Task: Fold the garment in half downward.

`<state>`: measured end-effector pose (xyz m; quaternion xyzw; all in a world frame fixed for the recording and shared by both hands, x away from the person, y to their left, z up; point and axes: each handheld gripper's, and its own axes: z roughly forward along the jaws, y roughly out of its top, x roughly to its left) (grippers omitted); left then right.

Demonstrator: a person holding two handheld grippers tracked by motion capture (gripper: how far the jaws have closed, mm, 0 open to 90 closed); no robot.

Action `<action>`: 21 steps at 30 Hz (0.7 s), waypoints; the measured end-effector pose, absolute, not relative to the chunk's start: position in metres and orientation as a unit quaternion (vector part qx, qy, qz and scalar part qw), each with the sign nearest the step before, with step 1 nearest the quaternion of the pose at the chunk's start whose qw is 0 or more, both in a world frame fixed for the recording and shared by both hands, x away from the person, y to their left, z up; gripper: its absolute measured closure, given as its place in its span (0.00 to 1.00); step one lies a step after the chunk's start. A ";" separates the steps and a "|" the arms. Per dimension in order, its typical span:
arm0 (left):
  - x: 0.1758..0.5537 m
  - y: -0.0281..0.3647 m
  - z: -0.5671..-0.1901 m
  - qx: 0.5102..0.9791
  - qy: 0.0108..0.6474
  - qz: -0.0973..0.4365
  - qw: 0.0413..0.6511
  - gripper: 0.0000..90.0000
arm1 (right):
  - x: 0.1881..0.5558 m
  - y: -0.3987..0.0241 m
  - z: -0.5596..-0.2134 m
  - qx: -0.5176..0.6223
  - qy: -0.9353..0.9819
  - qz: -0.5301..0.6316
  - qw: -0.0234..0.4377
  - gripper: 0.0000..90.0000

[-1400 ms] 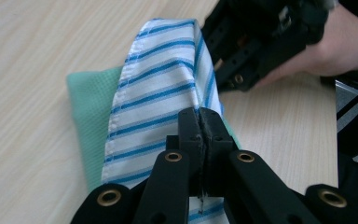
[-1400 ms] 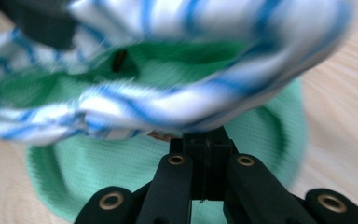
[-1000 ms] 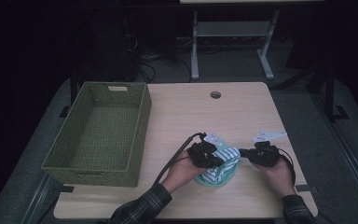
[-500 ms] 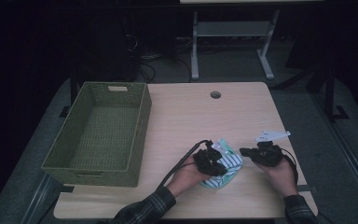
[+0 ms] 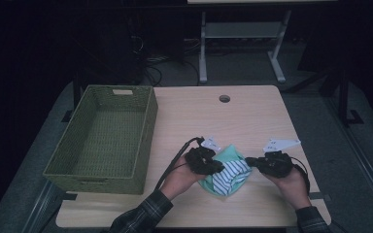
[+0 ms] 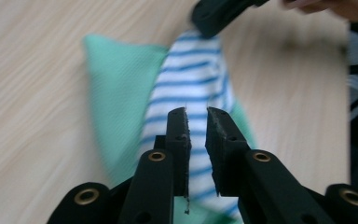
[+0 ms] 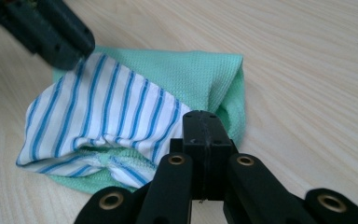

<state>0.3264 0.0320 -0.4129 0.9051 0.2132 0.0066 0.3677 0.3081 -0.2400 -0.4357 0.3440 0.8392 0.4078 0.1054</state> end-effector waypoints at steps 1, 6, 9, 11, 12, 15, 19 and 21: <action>0.327 0.037 -0.414 0.903 0.221 0.009 0.367 0.89 | 0.307 -0.240 -0.436 0.345 0.839 0.407 0.103 1.00; 0.333 0.055 -0.416 0.905 0.240 0.023 0.352 0.89 | 0.309 -0.239 -0.436 0.347 0.839 0.407 0.103 1.00; 0.334 0.061 -0.415 0.903 0.244 0.025 0.353 0.89 | 0.312 -0.236 -0.433 0.339 0.841 0.409 0.104 1.00; 0.334 0.063 -0.414 0.902 0.247 0.026 0.353 0.89 | 0.316 -0.230 -0.432 0.334 0.842 0.412 0.104 1.00; 0.333 0.062 -0.415 0.899 0.251 0.024 0.357 0.89 | 0.318 -0.227 -0.432 0.333 0.841 0.413 0.100 1.00; 0.334 0.062 -0.417 0.903 0.246 0.022 0.351 0.89 | 0.324 -0.218 -0.432 0.324 0.846 0.412 0.099 1.00; 0.335 0.058 -0.420 0.906 0.241 0.018 0.348 0.90 | 0.333 -0.205 -0.431 0.318 0.849 0.411 0.095 1.00; 0.335 0.056 -0.419 0.902 0.245 0.017 0.356 0.93 | 0.342 -0.196 -0.431 0.315 0.849 0.415 0.093 1.00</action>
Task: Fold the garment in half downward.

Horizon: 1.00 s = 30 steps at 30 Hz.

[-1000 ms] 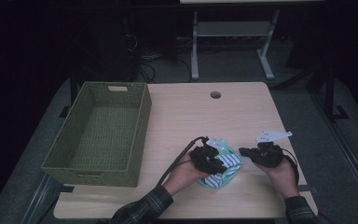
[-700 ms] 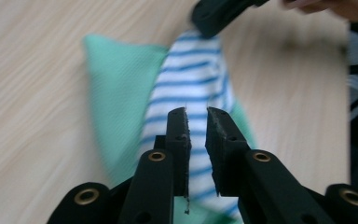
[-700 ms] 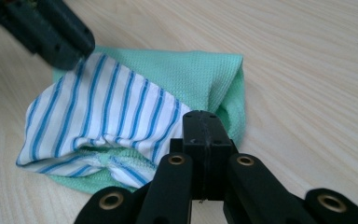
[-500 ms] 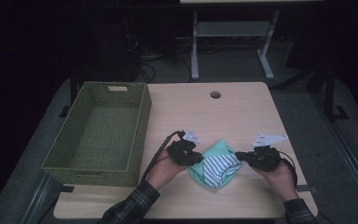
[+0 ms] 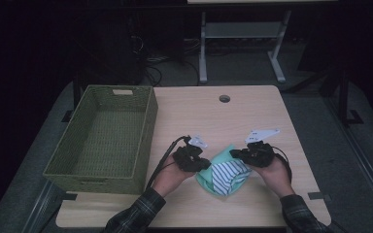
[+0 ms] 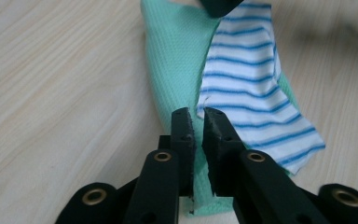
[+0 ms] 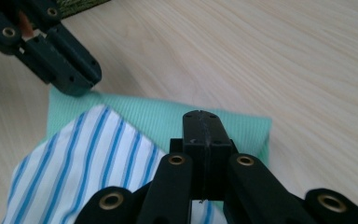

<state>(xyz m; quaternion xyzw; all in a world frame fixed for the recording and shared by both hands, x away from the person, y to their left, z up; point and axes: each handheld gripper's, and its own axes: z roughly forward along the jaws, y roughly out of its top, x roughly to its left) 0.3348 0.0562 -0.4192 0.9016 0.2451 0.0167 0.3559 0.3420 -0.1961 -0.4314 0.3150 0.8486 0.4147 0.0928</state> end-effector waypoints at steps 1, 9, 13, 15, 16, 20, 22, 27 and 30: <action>0.336 0.056 -0.419 0.902 0.242 0.018 0.356 0.94 | 0.345 -0.193 -0.432 0.315 0.849 0.415 0.092 1.00; 0.341 0.051 -0.427 0.908 0.245 0.023 0.339 1.00 | 0.363 -0.178 -0.443 0.321 0.852 0.406 0.080 1.00; 0.341 0.048 -0.434 0.916 0.241 0.026 0.319 1.00 | 0.367 -0.177 -0.452 0.325 0.857 0.394 0.074 1.00; 0.341 0.047 -0.439 0.924 0.235 0.026 0.300 1.00 | 0.369 -0.176 -0.460 0.329 0.863 0.377 0.070 1.00; 0.341 0.046 -0.442 0.925 0.236 0.025 0.296 1.00 | 0.369 -0.176 -0.460 0.329 0.863 0.377 0.070 1.00; 0.340 0.044 -0.447 0.930 0.235 0.018 0.283 1.00 | 0.371 -0.176 -0.465 0.329 0.863 0.377 0.065 1.00; 0.340 0.045 -0.448 0.931 0.237 0.017 0.279 1.00 | 0.371 -0.177 -0.466 0.333 0.864 0.373 0.062 1.00; 0.341 0.048 -0.448 0.930 0.237 0.019 0.280 1.00 | 0.371 -0.178 -0.467 0.332 0.863 0.375 0.061 1.00; 0.341 0.050 -0.444 0.927 0.239 0.016 0.290 0.99 | 0.368 -0.179 -0.463 0.328 0.863 0.378 0.068 1.00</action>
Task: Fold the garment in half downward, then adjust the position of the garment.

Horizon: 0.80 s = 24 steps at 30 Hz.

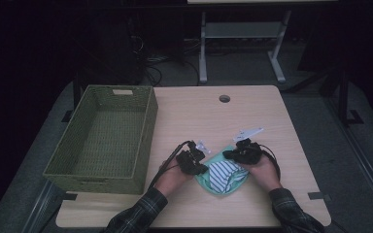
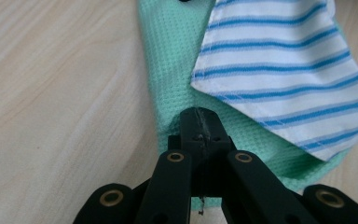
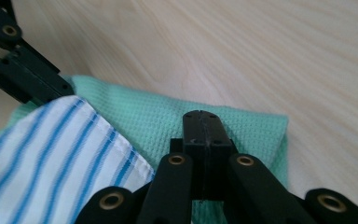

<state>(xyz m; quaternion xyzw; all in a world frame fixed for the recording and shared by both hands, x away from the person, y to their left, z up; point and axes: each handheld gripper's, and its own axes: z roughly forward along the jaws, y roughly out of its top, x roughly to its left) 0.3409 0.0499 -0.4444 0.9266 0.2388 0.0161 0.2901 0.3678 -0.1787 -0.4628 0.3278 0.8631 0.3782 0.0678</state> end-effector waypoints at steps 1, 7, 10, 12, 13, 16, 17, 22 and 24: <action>0.340 0.051 -0.442 0.924 0.241 0.014 0.296 0.99 | 0.367 -0.181 -0.460 0.327 0.861 0.384 0.069 1.00; 0.330 0.059 -0.429 0.916 0.241 0.001 0.321 0.99 | 0.365 -0.197 -0.450 0.341 0.849 0.396 0.084 1.00; 0.320 0.060 -0.427 0.918 0.233 -0.007 0.321 0.99 | 0.366 -0.207 -0.455 0.352 0.848 0.388 0.083 1.00; 0.314 0.060 -0.430 0.919 0.231 -0.014 0.319 0.99 | 0.367 -0.211 -0.459 0.358 0.849 0.381 0.079 1.00; 0.311 0.060 -0.432 0.921 0.227 -0.019 0.315 0.99 | 0.368 -0.212 -0.460 0.355 0.850 0.380 0.080 1.00; 0.303 0.057 -0.440 0.925 0.226 -0.028 0.306 0.99 | 0.368 -0.213 -0.464 0.361 0.851 0.373 0.077 1.00; 0.302 0.055 -0.443 0.929 0.222 -0.028 0.296 0.99 | 0.369 -0.213 -0.465 0.360 0.853 0.369 0.078 1.00; 0.303 0.051 -0.450 0.935 0.219 -0.014 0.277 0.99 | 0.368 -0.212 -0.468 0.359 0.857 0.362 0.077 1.00; 0.305 0.053 -0.450 0.938 0.218 -0.001 0.269 0.99 | 0.367 -0.213 -0.468 0.362 0.856 0.361 0.077 1.00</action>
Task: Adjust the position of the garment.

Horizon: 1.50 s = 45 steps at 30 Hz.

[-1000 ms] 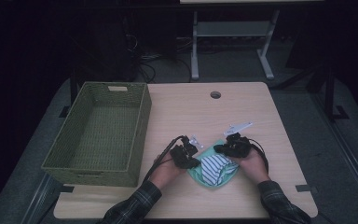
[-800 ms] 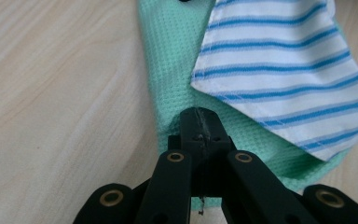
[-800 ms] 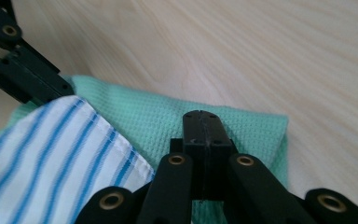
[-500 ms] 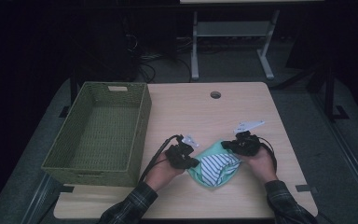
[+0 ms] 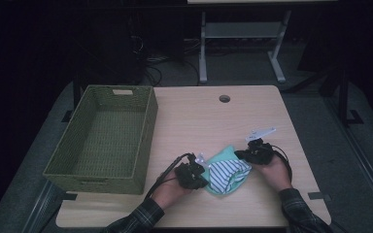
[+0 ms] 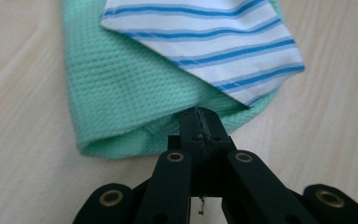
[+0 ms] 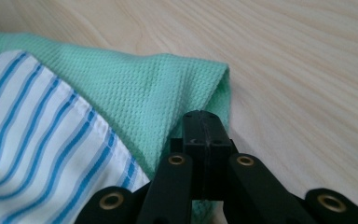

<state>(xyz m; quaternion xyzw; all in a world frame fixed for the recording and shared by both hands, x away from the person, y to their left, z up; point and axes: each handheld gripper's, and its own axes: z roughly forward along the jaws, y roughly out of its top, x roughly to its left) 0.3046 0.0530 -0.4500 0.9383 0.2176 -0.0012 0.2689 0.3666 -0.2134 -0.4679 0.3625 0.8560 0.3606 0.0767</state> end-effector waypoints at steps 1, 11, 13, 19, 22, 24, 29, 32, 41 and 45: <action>0.306 0.054 -0.450 0.937 0.220 0.001 0.270 1.00 | 0.366 -0.215 -0.467 0.361 0.858 0.357 0.078 1.00; 0.330 0.060 -0.450 0.932 0.244 0.029 0.267 1.00 | 0.350 -0.226 -0.465 0.361 0.863 0.343 0.077 1.00; 0.336 0.060 -0.450 0.930 0.250 0.033 0.266 1.00 | 0.346 -0.226 -0.465 0.356 0.867 0.342 0.076 1.00; 0.357 0.060 -0.451 0.923 0.267 0.036 0.275 0.99 | 0.333 -0.226 -0.465 0.347 0.872 0.337 0.071 1.00; 0.363 0.059 -0.452 0.920 0.272 0.031 0.279 0.99 | 0.325 -0.226 -0.465 0.348 0.871 0.342 0.058 1.00; 0.368 0.058 -0.453 0.919 0.272 0.033 0.283 1.00 | 0.323 -0.226 -0.466 0.345 0.871 0.345 0.058 1.00; 0.379 0.053 -0.453 0.917 0.274 0.031 0.288 0.99 | 0.314 -0.221 -0.465 0.331 0.878 0.343 0.053 1.00; 0.386 0.049 -0.455 0.913 0.278 0.030 0.297 1.00 | 0.309 -0.215 -0.465 0.324 0.880 0.345 0.046 1.00; 0.403 0.051 -0.455 0.905 0.290 0.023 0.312 1.00 | 0.298 -0.193 -0.462 0.291 0.890 0.349 0.031 1.00; 0.401 0.060 -0.447 0.906 0.288 0.026 0.309 0.97 | 0.298 -0.201 -0.455 0.293 0.883 0.366 0.040 0.97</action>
